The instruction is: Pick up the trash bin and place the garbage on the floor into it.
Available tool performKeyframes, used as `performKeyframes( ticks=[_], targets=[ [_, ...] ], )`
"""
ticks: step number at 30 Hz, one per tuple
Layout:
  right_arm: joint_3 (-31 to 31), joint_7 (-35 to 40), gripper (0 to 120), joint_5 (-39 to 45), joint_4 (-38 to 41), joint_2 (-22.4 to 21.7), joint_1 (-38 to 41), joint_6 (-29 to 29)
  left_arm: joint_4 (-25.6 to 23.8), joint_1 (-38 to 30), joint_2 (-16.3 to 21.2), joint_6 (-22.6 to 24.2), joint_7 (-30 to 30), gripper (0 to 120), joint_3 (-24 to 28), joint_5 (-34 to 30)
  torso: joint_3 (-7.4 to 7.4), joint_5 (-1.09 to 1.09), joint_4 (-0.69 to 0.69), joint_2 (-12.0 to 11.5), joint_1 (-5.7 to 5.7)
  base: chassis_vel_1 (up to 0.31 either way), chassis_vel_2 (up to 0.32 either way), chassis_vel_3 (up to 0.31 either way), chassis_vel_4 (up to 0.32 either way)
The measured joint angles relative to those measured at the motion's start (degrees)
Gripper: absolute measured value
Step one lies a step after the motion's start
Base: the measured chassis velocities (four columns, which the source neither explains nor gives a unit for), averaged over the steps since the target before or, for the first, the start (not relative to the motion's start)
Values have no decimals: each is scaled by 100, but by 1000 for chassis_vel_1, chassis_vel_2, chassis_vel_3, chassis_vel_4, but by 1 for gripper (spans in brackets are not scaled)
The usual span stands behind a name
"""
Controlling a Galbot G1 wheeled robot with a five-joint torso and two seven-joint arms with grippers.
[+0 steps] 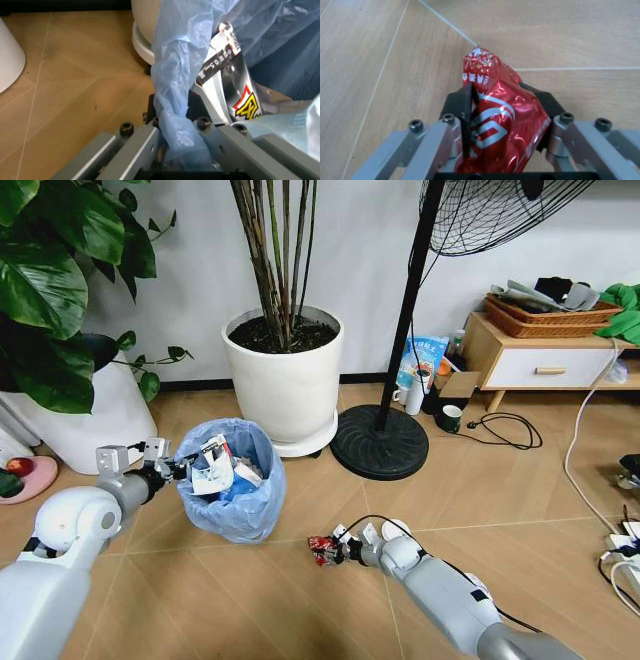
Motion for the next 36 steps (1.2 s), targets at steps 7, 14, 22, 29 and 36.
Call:
performKeyframes(
  ticks=[7, 14, 22, 29, 36],
  targets=[
    [126, 130, 19, 2, 99, -5, -93, 22, -40, 25, -9, 0, -8, 0, -4, 3, 0, 0, 0, 0, 0, 0, 0, 0, 0],
    [391, 391, 19, 310, 682, -166, -255, -118, -52, 50, -9, 1, -9, 0, -11, 5, 1, -1, -1, 0, 0, 0, 0, 0, 0],
    [791, 706, 19, 780, 1346, -316, -176, -77, -22, 48, 23, 9, 3, 0, 8, 5, 0, 0, 0, 0, 0, 0, 0, 0, 0],
    [1134, 1021, 18, 1327, 2430, -706, -124, -264, -10, 71, 117, 38, 10, 0, 9, -3, 1, 0, 0, 0, 0, 0, 0, 0, 0],
    [1415, 1260, 18, 1765, 3248, -1047, -24, -415, 36, 45, 196, 73, 16, 0, 76, -12, 1, -1, -4, 0, 0, 0, 0, 0, 0]
  ],
)
